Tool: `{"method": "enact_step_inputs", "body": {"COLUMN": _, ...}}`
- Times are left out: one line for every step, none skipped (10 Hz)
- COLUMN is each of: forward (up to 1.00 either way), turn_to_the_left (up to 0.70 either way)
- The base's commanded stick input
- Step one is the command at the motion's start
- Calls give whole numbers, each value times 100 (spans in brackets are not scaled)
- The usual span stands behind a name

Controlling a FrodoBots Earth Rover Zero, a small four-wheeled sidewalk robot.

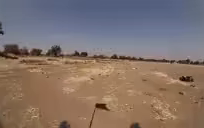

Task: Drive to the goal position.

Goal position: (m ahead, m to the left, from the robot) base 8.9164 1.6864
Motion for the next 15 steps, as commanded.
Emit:
{"method": "enact_step_inputs", "body": {"forward": 50, "turn_to_the_left": -50}}
{"method": "enact_step_inputs", "body": {"forward": 50, "turn_to_the_left": -50}}
{"method": "enact_step_inputs", "body": {"forward": 50, "turn_to_the_left": -50}}
{"method": "enact_step_inputs", "body": {"forward": 50, "turn_to_the_left": -50}}
{"method": "enact_step_inputs", "body": {"forward": 50, "turn_to_the_left": -14}}
{"method": "enact_step_inputs", "body": {"forward": 50, "turn_to_the_left": 0}}
{"method": "enact_step_inputs", "body": {"forward": 50, "turn_to_the_left": 0}}
{"method": "enact_step_inputs", "body": {"forward": 50, "turn_to_the_left": 0}}
{"method": "enact_step_inputs", "body": {"forward": 50, "turn_to_the_left": 0}}
{"method": "enact_step_inputs", "body": {"forward": 50, "turn_to_the_left": 0}}
{"method": "enact_step_inputs", "body": {"forward": 50, "turn_to_the_left": 0}}
{"method": "enact_step_inputs", "body": {"forward": 50, "turn_to_the_left": 0}}
{"method": "enact_step_inputs", "body": {"forward": 50, "turn_to_the_left": 0}}
{"method": "enact_step_inputs", "body": {"forward": 50, "turn_to_the_left": 0}}
{"method": "enact_step_inputs", "body": {"forward": 50, "turn_to_the_left": 0}}
